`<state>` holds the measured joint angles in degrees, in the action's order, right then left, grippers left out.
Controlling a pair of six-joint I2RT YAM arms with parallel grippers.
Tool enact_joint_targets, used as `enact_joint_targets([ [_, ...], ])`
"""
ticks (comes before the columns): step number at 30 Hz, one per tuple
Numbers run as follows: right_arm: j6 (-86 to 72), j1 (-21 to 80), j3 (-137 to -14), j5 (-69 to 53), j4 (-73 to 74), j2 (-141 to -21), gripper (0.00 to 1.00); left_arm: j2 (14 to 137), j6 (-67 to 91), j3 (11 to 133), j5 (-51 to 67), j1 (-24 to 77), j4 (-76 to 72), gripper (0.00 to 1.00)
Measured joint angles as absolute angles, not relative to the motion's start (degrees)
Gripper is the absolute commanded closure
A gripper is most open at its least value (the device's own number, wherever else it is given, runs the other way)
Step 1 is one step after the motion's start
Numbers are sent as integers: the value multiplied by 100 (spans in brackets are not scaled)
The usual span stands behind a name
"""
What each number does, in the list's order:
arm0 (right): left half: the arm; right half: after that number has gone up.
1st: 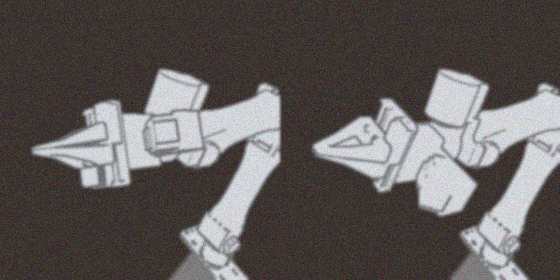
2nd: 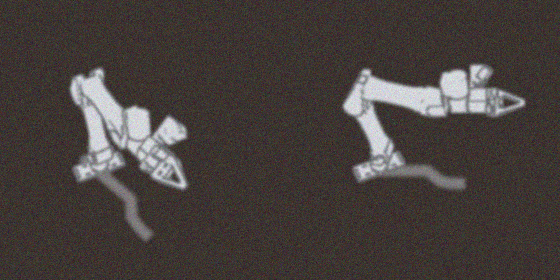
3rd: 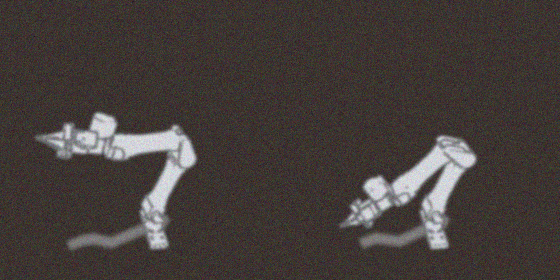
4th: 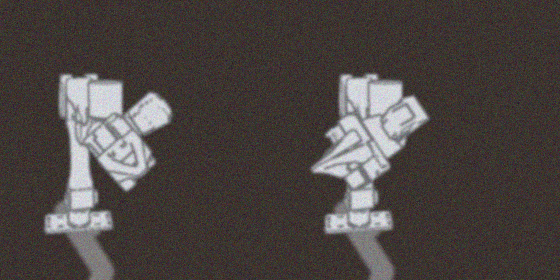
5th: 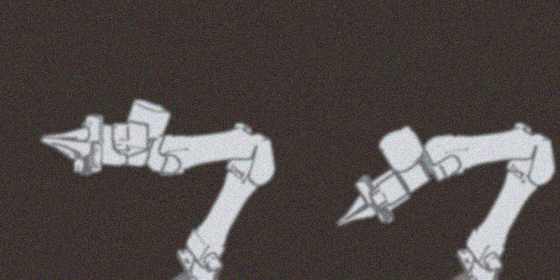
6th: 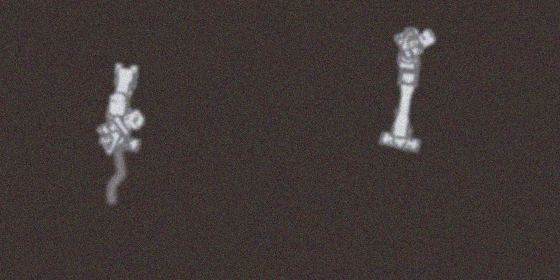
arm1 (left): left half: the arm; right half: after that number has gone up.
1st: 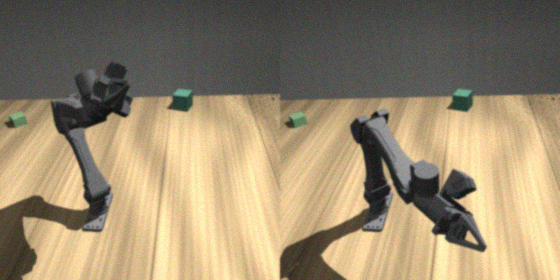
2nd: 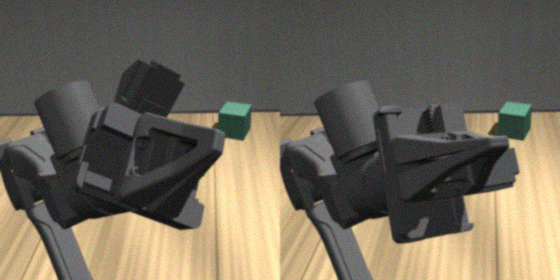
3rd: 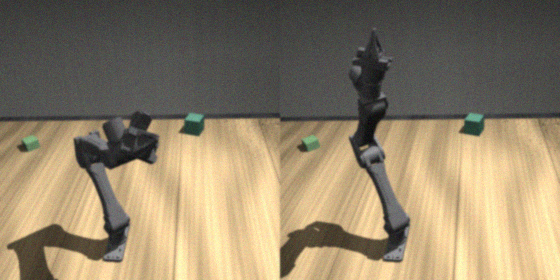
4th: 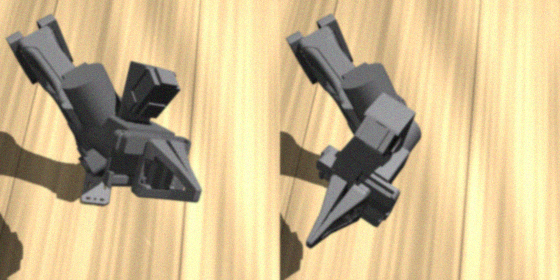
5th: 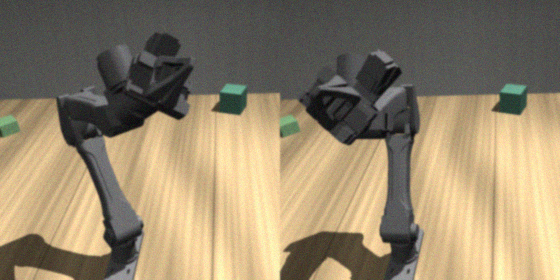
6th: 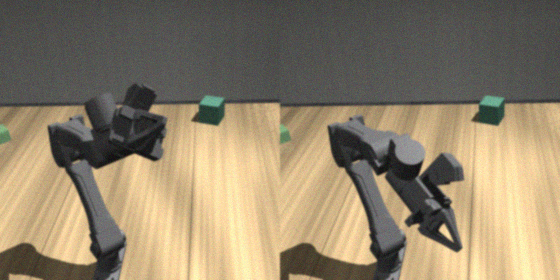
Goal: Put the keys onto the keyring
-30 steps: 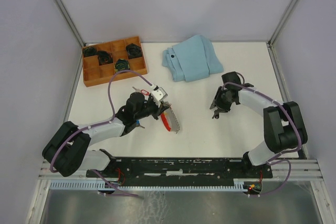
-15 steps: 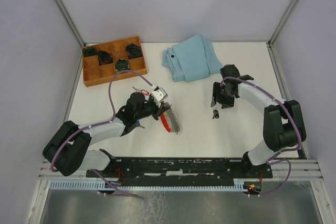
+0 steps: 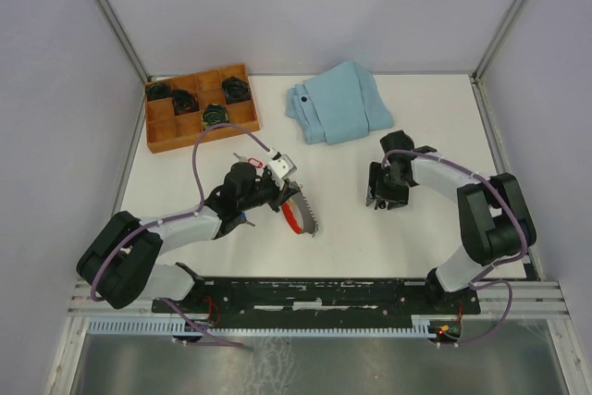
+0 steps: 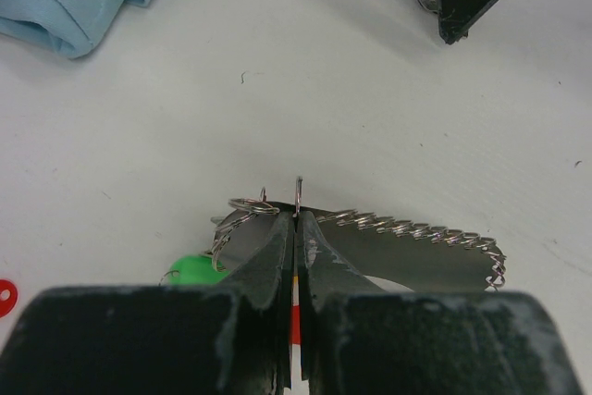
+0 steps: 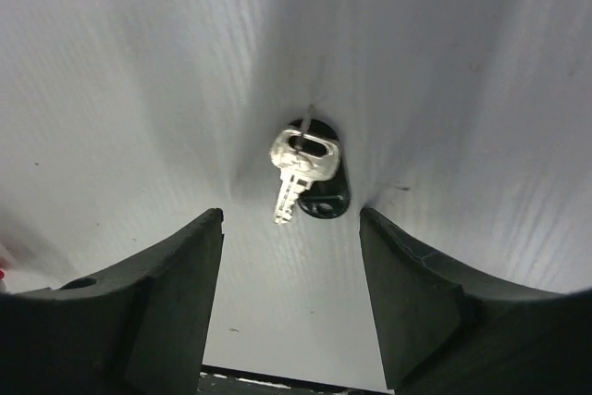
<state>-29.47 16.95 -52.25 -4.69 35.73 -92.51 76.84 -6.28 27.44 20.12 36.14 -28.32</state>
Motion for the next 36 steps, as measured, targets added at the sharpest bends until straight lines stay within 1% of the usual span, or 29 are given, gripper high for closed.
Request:
enact_joint_targets([
  [4,-3131,1994,-5325,-543,3395,-9360,31,7693,-626,2749,2023,3614,-2829,97],
  [8,-3260,2294,-5714,-600,3221,-9712,31,7695,-628,2749,2071,3614,-2827,97],
  [11,-3271,2477,-6064,-631,3048,-10014,29,7695,-628,2749,2108,3614,-2814,97],
  [15,-3063,2628,-6431,-694,2941,-10256,29,7697,-628,2749,2112,3614,-2779,97],
  [22,-2152,2652,-6455,-628,3122,-9758,35,7699,-628,2749,2174,3614,-2724,97],
  [25,-1660,2600,-6353,-384,3221,-9244,40,7701,-628,2749,2300,3614,-2703,97],
  [28,-1380,2460,-6243,-255,3232,-9035,46,7701,-631,2751,2377,3614,-2703,97],
  [32,-1007,2071,-6042,-137,3304,-9050,48,7701,-631,2755,2458,3614,-2692,97],
  [36,-749,1938,-6012,-97,3395,-9258,49,7701,-631,2759,2480,3614,-2663,97],
])
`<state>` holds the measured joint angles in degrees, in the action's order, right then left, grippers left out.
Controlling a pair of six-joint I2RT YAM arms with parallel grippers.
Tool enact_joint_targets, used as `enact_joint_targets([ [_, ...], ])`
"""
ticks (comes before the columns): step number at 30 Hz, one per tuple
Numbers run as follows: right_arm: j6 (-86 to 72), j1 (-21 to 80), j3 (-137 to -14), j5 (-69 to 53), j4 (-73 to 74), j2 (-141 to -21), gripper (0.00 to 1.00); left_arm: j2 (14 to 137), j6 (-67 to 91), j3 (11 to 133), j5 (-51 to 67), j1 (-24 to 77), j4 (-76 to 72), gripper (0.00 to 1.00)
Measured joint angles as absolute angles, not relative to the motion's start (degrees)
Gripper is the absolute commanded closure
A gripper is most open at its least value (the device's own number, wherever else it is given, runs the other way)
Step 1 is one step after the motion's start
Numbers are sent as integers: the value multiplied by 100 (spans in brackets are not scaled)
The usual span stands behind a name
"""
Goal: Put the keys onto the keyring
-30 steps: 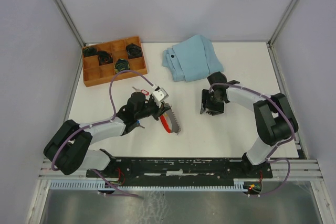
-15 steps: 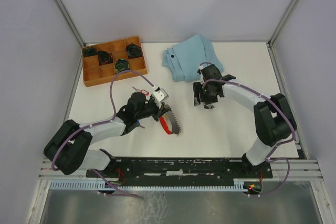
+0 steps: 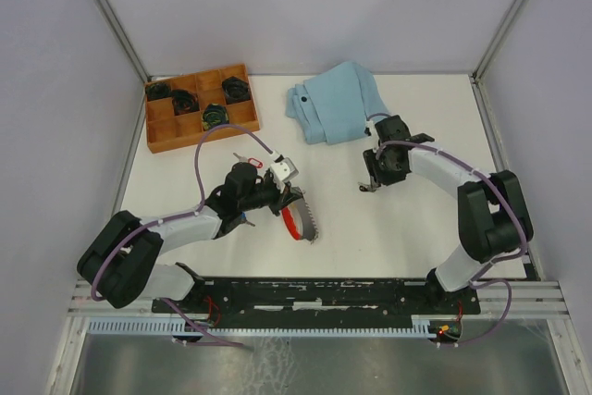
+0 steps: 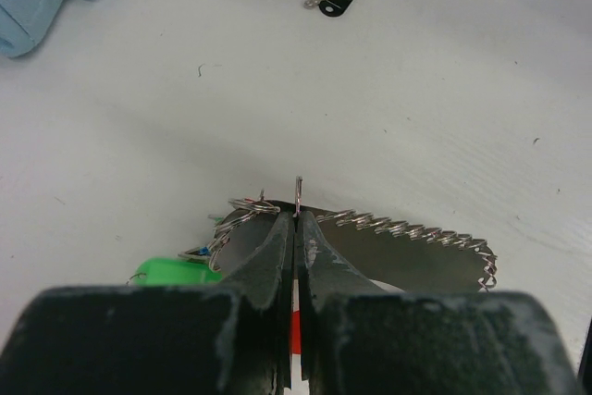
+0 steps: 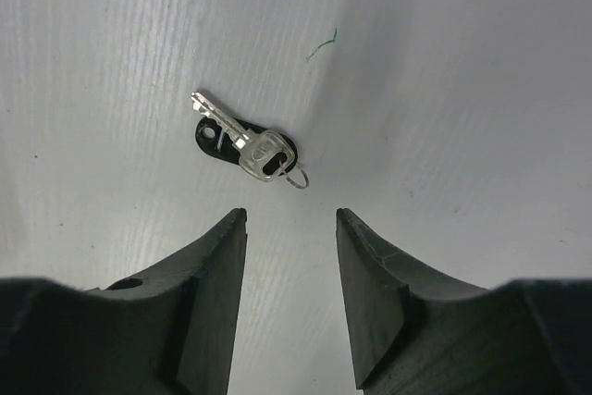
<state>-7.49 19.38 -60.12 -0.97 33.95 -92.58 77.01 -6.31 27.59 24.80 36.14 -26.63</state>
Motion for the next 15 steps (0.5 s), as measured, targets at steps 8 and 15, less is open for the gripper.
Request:
enact_joint_targets([
  [8,-421,1944,-6020,-231,3452,-9808,55,7732,-631,2781,2593,3614,-2622,97],
  [15,-314,1944,-6034,-349,3428,-9918,56,7732,-631,2783,2606,3614,-2613,97],
])
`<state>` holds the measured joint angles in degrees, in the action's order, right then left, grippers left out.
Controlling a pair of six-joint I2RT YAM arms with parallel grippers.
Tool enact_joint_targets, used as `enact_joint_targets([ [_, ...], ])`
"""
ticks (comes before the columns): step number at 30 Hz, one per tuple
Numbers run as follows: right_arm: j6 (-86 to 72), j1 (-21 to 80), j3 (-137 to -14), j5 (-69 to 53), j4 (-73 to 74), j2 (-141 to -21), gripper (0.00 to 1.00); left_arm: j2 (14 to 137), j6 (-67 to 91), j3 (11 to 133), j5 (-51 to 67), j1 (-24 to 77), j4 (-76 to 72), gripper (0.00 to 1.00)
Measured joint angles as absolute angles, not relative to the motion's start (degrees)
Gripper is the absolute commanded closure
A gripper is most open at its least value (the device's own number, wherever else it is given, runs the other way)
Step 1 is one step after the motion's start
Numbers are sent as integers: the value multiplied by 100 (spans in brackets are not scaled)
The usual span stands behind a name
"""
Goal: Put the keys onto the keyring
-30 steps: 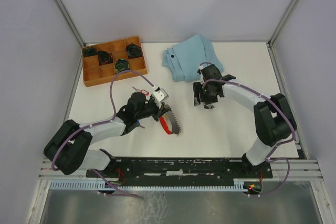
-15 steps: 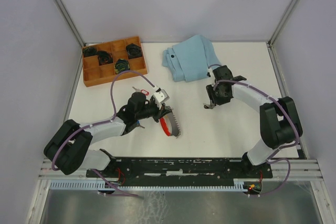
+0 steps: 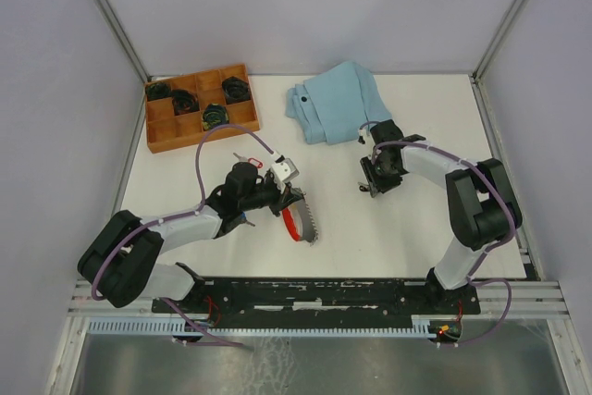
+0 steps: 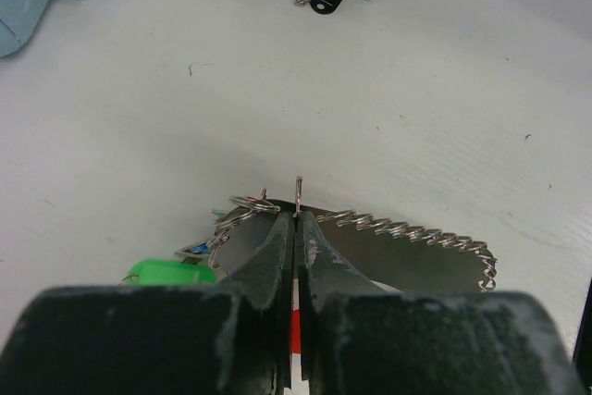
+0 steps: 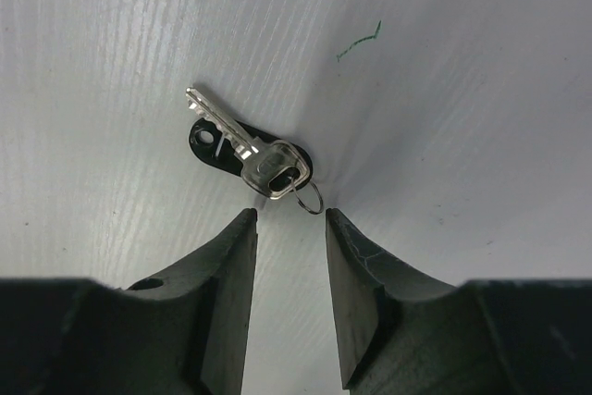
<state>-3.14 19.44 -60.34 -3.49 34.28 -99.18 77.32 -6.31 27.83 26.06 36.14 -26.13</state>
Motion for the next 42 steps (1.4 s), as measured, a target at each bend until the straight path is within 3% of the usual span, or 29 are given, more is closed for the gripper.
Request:
enact_joint_targets([
  [11,-200,1944,-6064,-281,3334,-9961,55,7732,-631,2818,2613,3614,-2578,97],
  [21,-115,1949,-6064,-532,3301,-9961,66,7732,-633,2823,2615,3614,-2578,97],
  [32,-104,2027,-6064,-261,3299,-9961,69,7732,-631,2823,2617,3614,-2578,97],
  [36,-97,2053,-6064,-158,3295,-9961,75,7732,-633,2825,2617,3614,-2578,97],
  [42,-91,2060,-6064,-104,3251,-9961,92,7732,-631,2825,2620,3614,-2576,97],
])
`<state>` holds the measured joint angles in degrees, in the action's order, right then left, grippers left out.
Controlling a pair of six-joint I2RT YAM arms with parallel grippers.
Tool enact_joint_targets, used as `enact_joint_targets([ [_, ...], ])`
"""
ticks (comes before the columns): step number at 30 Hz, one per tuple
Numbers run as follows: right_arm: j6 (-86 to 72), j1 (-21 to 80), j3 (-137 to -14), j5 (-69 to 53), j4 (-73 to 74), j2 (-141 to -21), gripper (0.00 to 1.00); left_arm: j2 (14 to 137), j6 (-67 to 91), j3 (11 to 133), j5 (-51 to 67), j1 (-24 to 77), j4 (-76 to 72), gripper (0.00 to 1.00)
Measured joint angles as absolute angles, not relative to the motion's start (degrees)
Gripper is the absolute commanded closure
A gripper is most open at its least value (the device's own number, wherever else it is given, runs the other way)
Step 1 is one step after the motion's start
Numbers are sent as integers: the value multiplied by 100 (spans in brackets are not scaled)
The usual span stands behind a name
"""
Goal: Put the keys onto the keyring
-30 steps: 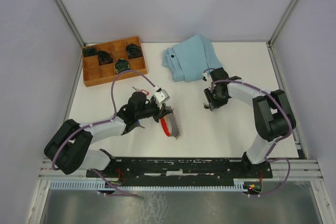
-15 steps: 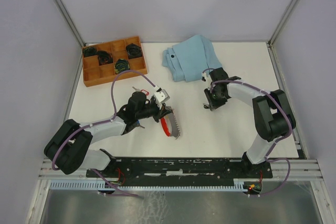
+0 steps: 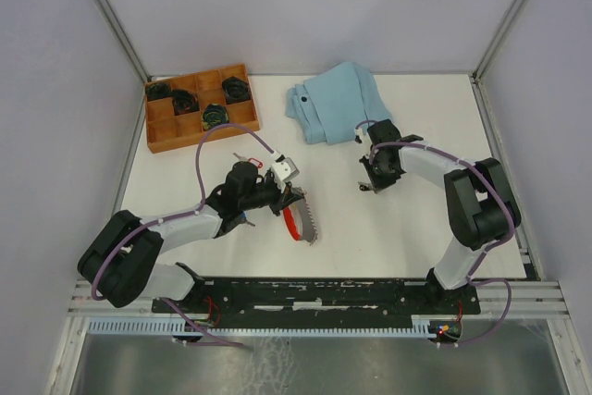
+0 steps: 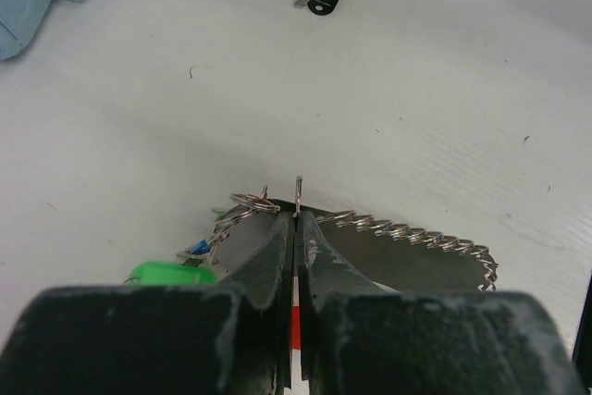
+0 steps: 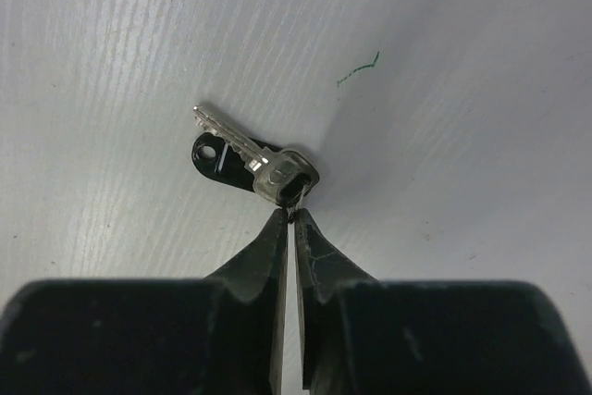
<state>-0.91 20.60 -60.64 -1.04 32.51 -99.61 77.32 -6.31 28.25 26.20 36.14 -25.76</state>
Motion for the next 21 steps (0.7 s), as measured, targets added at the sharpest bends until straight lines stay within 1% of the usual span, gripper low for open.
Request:
enact_joint_targets([
  [2,-86,2064,-6064,-102,3249,-9961,99,7732,-631,2825,2620,3614,-2576,97],
  [3,-84,2078,-6064,-102,3249,-9959,99,7732,-633,2825,2622,3614,-2576,97],
  [13,-296,2497,-6064,-108,3400,-9616,99,7734,-633,2827,2735,3614,-2576,97],
  [21,-803,3352,-5804,-19,3173,-9380,99,7837,-635,2851,2783,3614,-2576,97],
])
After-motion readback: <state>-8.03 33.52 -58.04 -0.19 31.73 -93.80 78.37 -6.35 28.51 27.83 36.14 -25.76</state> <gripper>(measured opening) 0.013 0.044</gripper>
